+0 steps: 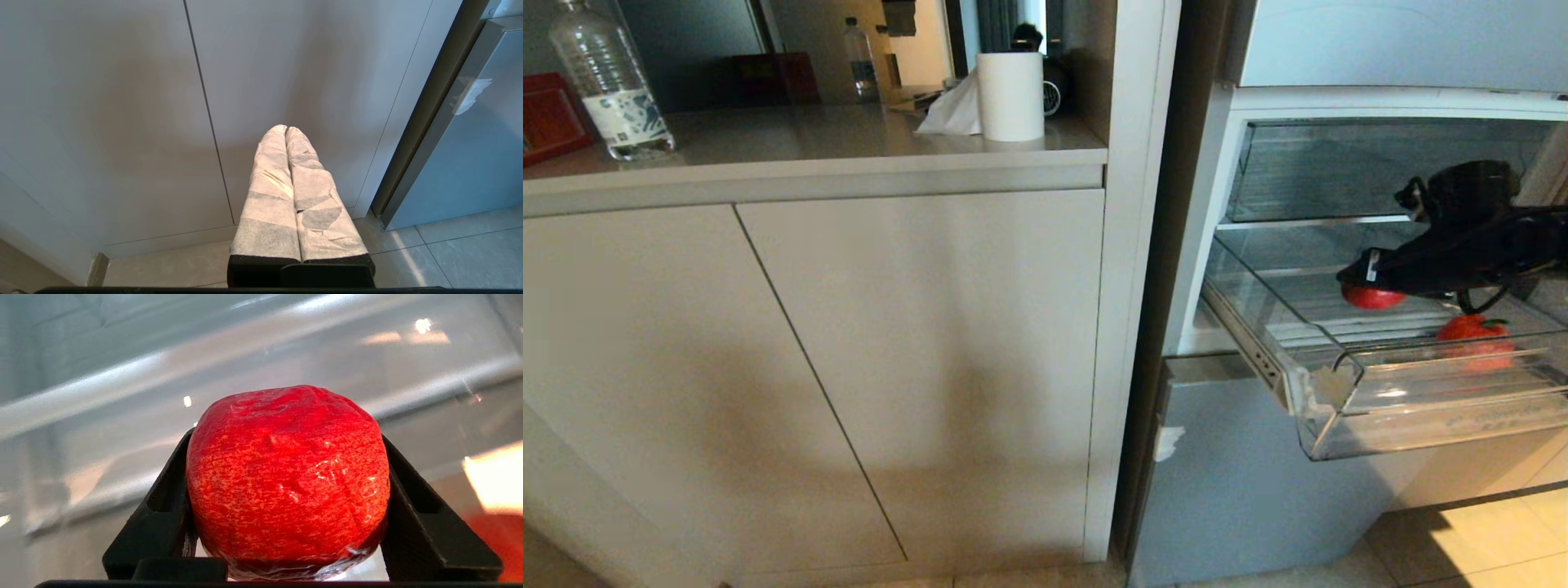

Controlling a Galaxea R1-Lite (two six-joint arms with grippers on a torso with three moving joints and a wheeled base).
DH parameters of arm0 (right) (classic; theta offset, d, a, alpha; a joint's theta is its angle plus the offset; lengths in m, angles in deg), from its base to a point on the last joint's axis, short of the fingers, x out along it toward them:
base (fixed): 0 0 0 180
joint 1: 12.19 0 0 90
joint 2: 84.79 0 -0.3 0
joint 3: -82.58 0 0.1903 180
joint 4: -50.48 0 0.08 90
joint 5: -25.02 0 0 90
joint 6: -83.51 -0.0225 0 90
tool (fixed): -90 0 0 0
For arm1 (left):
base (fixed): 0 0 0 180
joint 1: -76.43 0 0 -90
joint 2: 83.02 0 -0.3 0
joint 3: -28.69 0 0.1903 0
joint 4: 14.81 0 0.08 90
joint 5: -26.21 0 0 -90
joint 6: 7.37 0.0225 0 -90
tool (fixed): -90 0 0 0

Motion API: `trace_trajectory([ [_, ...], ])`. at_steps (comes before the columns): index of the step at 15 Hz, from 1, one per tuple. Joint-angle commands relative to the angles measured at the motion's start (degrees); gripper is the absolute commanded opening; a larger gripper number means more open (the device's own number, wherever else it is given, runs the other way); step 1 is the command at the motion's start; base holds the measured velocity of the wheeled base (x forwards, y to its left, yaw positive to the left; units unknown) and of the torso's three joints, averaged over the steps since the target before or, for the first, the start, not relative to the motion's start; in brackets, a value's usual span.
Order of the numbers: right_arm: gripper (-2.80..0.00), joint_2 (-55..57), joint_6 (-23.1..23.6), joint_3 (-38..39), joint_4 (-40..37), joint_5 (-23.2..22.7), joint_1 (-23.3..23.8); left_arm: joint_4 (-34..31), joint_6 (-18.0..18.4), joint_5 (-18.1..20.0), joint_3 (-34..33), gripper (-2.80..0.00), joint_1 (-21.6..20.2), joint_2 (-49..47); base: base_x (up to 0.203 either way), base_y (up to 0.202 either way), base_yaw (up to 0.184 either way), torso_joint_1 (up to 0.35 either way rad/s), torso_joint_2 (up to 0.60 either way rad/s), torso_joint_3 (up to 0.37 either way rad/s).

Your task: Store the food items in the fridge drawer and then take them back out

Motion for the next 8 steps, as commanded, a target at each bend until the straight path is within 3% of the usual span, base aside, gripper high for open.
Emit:
trace_trajectory([
  [1, -2.80, -8.36, -0.05, 6.64, -0.06, -0.10, -0.14, 0.00, 0.01, -0.01, 0.00, -2.80, -0.01, 0.00, 0.000, 0.000, 0.000, 0.000, 0.00, 0.000],
  [8, -2.80, -23.81, -0.09, 19.44, 2.51, -0.24, -0.09, 0.00, 0.01, -0.01, 0.00, -2.80, -0.01, 0.00, 0.000, 0.000, 0.000, 0.000, 0.00, 0.000],
])
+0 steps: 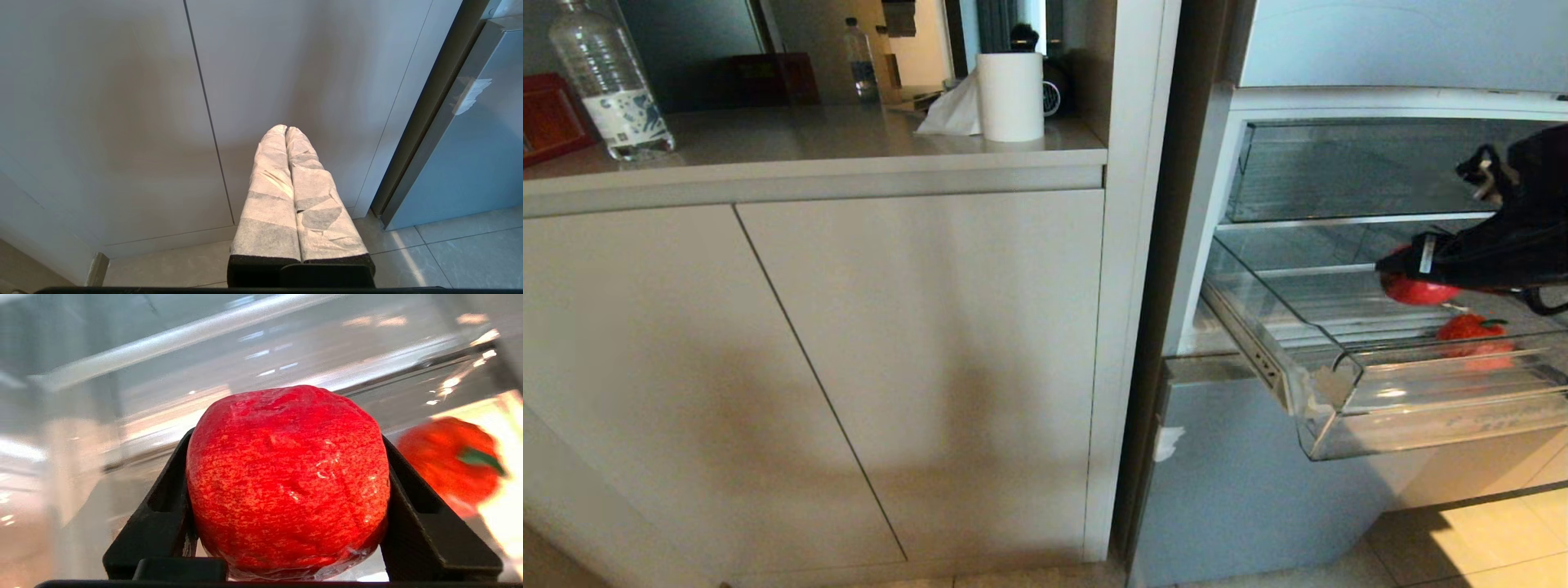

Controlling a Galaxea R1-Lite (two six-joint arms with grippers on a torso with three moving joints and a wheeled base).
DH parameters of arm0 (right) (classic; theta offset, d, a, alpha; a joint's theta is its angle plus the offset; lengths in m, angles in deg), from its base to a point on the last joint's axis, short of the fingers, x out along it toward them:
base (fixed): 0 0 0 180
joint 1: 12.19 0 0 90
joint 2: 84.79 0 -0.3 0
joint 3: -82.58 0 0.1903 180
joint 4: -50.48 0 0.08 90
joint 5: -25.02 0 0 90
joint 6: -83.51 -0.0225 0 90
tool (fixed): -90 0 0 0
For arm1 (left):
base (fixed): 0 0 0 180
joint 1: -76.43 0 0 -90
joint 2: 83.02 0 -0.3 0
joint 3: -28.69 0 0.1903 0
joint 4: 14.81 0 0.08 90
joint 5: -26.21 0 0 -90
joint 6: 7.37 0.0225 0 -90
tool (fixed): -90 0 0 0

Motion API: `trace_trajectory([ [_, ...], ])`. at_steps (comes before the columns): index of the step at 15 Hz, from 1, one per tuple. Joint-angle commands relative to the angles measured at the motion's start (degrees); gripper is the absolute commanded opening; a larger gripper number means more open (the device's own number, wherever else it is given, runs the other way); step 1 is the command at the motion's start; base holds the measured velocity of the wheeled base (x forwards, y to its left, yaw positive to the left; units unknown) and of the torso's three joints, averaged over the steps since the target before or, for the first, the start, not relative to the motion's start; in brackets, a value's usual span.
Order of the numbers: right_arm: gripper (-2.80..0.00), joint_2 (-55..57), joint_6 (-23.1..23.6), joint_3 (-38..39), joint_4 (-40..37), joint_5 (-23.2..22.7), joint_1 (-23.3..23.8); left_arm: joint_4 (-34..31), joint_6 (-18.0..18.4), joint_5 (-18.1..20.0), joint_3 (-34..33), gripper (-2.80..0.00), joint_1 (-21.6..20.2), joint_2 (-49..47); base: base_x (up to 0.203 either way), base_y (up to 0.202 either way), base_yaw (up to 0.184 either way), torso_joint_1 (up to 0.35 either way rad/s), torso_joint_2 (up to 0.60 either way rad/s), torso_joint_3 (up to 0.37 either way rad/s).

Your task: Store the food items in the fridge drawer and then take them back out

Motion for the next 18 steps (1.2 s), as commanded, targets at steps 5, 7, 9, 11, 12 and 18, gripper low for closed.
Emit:
trace_trajectory([
  [5, -2.80, -21.83, 0.23, 9.84, 0.31, -0.13, 0.02, 0.00, 0.01, -0.03, 0.00, -2.80, -0.01, 0.00, 0.000, 0.000, 0.000, 0.000, 0.00, 0.000],
  [7, -2.80, -32.03, 0.44, 15.70, 0.31, -0.19, 0.04, 0.00, 0.01, -0.03, 0.00, -2.80, -0.01, 0.00, 0.000, 0.000, 0.000, 0.000, 0.00, 0.000],
  [9, -2.80, -42.63, 1.06, 23.01, 0.32, -0.31, 0.03, 0.00, 0.01, -0.03, 0.00, -2.80, -0.01, 0.00, 0.000, 0.000, 0.000, 0.000, 0.00, 0.000],
  [11, -2.80, -53.76, 2.85, 33.82, 0.35, -0.47, 0.03, 0.00, 0.01, -0.03, 0.00, -2.80, -0.01, 0.00, 0.000, 0.000, 0.000, 0.000, 0.00, 0.000],
  [12, -2.80, -58.16, 3.82, 39.46, 0.38, -0.52, 0.02, 0.00, 0.01, -0.03, 0.00, -2.80, -0.01, -0.01, 0.000, 0.000, 0.000, 0.000, 0.00, 0.000],
  [18, -2.80, -74.22, 7.23, 68.98, 13.24, -1.70, 0.02, 0.00, 0.09, -0.03, 0.00, -2.80, -0.01, 0.00, 0.000, 0.000, 0.000, 0.000, 0.00, 0.000],
])
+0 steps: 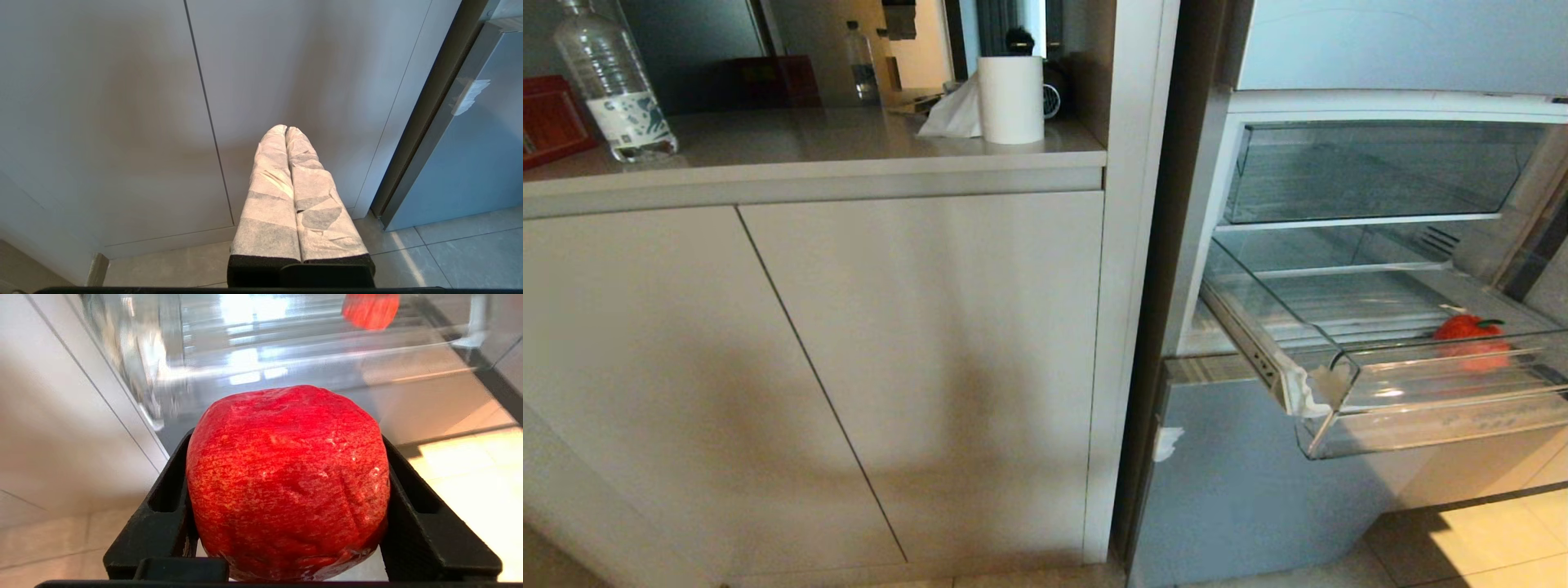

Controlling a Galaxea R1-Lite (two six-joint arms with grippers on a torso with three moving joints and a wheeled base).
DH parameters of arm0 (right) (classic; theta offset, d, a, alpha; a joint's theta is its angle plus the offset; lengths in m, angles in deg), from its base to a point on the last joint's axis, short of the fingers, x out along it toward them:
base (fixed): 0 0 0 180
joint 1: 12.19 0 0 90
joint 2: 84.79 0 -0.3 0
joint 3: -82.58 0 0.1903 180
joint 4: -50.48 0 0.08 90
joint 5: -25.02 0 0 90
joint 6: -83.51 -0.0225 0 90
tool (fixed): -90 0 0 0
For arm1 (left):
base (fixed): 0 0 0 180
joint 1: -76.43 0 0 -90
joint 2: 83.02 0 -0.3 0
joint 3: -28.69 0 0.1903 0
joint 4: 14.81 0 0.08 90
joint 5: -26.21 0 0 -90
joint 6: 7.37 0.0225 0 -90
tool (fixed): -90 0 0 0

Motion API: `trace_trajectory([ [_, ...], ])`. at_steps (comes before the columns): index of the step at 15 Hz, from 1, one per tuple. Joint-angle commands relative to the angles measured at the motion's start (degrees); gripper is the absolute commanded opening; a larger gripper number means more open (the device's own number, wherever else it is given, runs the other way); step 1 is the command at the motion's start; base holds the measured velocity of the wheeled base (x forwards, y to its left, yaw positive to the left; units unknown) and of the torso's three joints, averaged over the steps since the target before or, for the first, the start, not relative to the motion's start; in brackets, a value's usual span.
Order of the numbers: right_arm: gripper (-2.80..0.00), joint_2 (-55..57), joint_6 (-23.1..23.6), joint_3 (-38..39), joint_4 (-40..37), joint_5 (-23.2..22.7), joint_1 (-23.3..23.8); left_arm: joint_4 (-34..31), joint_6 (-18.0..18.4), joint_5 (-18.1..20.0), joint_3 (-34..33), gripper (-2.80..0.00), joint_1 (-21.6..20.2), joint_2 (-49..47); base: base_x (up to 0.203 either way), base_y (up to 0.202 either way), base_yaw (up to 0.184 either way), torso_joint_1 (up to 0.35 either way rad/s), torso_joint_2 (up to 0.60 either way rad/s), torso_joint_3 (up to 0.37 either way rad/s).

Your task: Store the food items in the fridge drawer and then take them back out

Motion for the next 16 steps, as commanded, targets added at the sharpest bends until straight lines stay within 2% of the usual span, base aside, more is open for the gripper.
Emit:
trace_trajectory([
  [1, -2.80, -9.97, 0.98, 8.44, 4.27, -0.88, 0.00, 0.00, 0.01, -0.01, 0.00, -2.80, -0.01, 0.00, 0.000, 0.000, 0.000, 0.000, 0.00, 0.000],
  [3, -2.80, -14.35, 3.13, 12.10, 4.25, -1.64, -0.23, 0.00, 0.06, -0.01, 0.00, -2.80, -0.01, 0.00, 0.000, 0.000, 0.000, 0.000, 0.00, 0.000],
  [7, -2.80, -25.35, 6.45, 22.09, 1.85, 1.52, -8.17, 0.00, 0.05, -0.01, 0.00, -2.80, -0.01, -0.07, 0.000, 0.000, 0.000, 0.000, 0.00, 0.000],
  [9, -2.80, -32.60, 6.19, 22.87, -1.99, 1.48, -8.81, 0.00, -0.34, -0.01, 0.00, -2.80, -0.01, -0.09, 0.000, 0.000, 0.000, 0.000, 0.00, 0.000],
  [11, -2.80, -37.56, 5.57, 23.41, -2.19, 1.69, -8.89, 0.00, -0.51, -0.01, 0.00, -2.80, -0.01, 0.00, 0.000, 0.000, 0.000, 0.000, 0.00, 0.000],
  [16, -2.80, -37.35, 5.13, 23.83, -2.29, 1.84, -8.88, 0.00, -0.70, -0.01, 0.00, -2.80, -0.01, 0.00, 0.000, 0.000, 0.000, 0.000, 0.00, 0.000],
])
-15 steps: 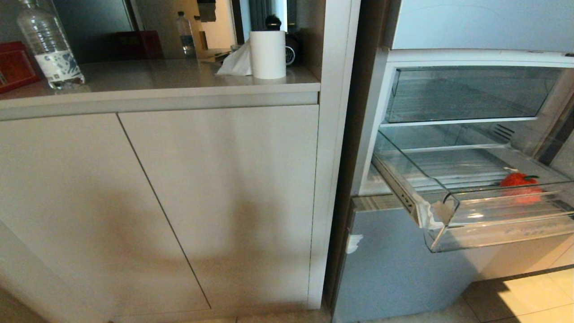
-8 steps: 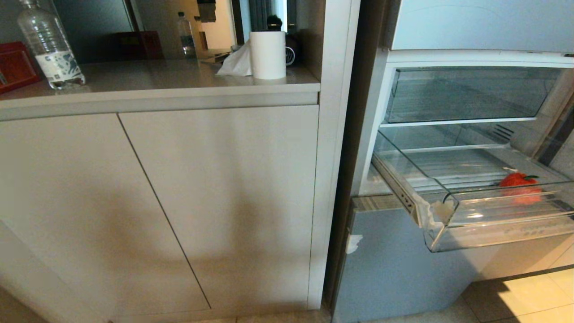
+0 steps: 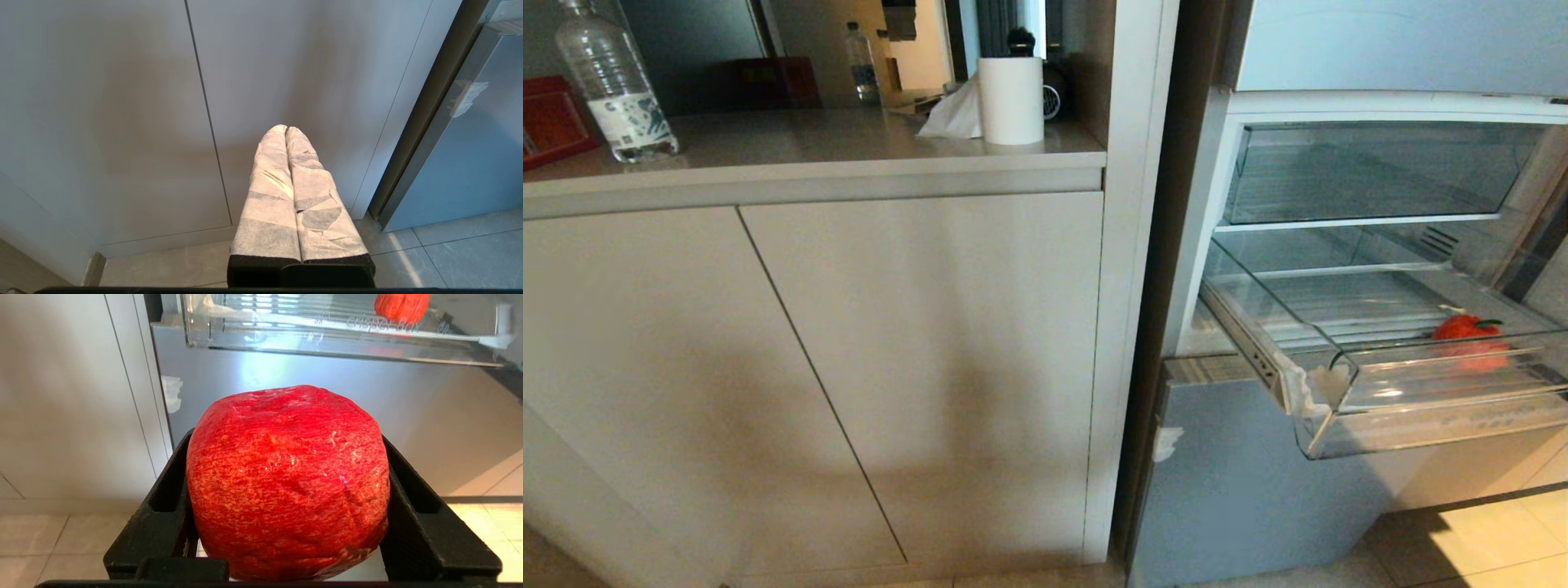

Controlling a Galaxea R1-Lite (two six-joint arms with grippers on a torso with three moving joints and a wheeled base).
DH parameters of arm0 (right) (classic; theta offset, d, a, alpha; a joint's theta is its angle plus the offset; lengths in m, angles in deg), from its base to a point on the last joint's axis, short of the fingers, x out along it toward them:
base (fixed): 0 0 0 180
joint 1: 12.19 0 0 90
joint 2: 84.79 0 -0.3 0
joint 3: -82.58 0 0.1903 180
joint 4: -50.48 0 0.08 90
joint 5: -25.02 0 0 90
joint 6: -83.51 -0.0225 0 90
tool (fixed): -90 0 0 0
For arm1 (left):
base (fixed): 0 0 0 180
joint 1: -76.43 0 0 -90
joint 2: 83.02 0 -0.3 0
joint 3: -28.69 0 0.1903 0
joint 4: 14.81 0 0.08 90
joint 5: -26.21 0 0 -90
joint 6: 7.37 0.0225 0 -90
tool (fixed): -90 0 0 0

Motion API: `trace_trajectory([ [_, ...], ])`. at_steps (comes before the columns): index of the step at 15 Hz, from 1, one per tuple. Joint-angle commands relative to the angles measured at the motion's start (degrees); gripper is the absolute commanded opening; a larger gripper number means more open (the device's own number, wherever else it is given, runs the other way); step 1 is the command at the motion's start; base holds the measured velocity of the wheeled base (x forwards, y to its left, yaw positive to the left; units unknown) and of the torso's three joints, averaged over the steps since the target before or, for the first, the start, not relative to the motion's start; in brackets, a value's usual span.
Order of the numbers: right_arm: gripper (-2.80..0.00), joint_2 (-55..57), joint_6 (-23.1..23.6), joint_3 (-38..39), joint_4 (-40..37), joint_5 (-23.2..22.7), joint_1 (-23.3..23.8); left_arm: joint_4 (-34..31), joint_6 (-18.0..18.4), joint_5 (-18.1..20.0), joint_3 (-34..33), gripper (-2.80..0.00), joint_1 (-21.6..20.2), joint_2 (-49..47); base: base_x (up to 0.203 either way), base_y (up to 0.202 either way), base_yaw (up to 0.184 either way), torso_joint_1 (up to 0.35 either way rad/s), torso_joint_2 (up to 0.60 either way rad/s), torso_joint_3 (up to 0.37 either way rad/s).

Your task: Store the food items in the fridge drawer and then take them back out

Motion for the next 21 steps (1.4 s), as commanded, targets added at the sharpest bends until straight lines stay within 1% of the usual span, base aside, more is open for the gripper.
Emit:
trace_trajectory([
  [1, -2.80, -0.55, -0.38, 0.19, -0.34, 0.22, -0.04, -0.02, 0.00, -0.01, 0.00, -2.80, -0.01, 0.00, 0.000, 0.000, 0.000, 0.000, 0.00, 0.000],
  [21, -2.80, -0.55, -0.69, 0.10, -0.34, 0.44, -0.04, -0.02, 0.00, -0.01, 0.00, -2.80, -0.01, 0.00, 0.000, 0.000, 0.000, 0.000, 0.00, 0.000],
])
